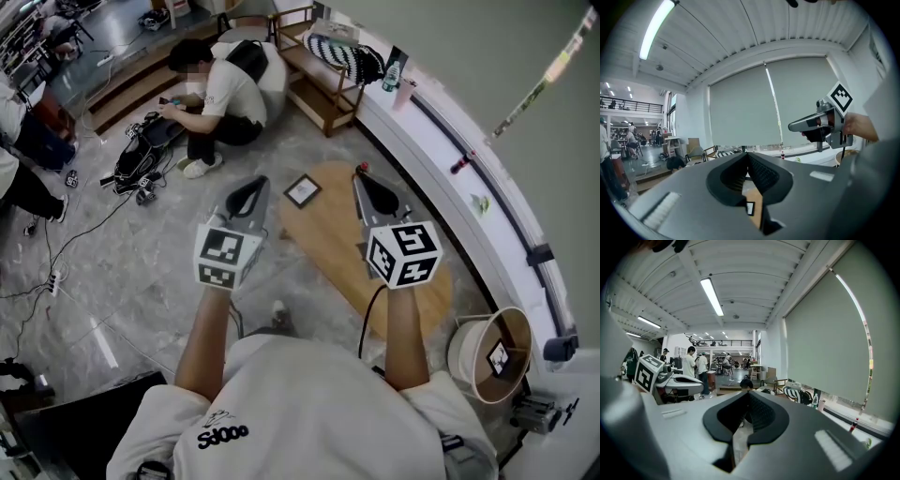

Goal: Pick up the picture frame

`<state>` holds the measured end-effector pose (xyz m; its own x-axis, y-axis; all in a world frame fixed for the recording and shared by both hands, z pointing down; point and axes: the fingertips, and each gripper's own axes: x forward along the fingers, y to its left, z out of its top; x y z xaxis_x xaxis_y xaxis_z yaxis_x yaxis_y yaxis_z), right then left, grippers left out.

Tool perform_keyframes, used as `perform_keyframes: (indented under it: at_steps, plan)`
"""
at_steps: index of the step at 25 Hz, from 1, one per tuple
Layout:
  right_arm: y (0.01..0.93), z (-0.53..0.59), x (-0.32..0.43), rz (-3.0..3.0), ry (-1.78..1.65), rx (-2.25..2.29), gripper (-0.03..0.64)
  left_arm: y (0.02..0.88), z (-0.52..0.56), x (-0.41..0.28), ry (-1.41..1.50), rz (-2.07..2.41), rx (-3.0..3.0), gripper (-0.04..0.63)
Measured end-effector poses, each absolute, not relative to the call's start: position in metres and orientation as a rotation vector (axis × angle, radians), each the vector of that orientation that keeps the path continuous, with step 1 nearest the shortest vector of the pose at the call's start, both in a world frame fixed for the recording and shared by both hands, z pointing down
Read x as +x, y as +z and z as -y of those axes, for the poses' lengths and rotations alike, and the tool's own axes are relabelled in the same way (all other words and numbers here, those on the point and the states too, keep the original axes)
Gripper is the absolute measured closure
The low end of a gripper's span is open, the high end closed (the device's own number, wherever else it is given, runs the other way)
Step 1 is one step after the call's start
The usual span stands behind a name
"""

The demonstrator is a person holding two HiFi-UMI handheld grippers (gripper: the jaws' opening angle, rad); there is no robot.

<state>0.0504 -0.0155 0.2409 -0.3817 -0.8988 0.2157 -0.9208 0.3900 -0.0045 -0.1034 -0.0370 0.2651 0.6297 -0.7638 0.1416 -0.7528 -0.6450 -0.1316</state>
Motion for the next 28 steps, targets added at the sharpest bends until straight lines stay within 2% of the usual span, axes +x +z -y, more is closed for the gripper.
perform_keyframes:
  at_steps: [14, 28]
  plan:
    - [0.272, 0.082, 0.024, 2.409, 0.162, 1.579, 0.614, 0.305, 0.123, -0.103, -0.385, -1.165, -2.868, 0.586]
    - [0.320, 0.172, 0.078, 2.415, 0.364, 1.552, 0.614, 0.356, 0.211, -0.053, -0.526, -1.170, -2.919, 0.586]
